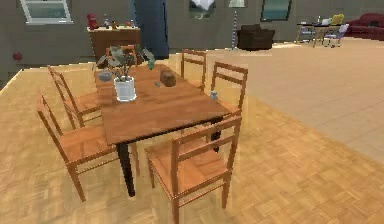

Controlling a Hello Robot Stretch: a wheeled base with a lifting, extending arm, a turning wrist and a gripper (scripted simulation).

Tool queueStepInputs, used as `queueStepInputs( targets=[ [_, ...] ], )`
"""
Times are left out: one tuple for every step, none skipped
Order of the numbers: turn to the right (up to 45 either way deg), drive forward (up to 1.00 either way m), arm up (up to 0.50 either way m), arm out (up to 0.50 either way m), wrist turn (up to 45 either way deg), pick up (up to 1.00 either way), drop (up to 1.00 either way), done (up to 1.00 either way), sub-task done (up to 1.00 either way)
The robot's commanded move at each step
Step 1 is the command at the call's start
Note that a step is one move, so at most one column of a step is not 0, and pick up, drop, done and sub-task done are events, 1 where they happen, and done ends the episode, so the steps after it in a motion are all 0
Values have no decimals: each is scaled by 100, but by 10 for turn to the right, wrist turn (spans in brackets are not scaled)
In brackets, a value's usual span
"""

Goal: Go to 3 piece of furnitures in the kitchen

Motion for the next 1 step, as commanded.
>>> queueStepInputs(
  targets=[
    [0,0,0,0,0,0,0,0,100]
  ],
)
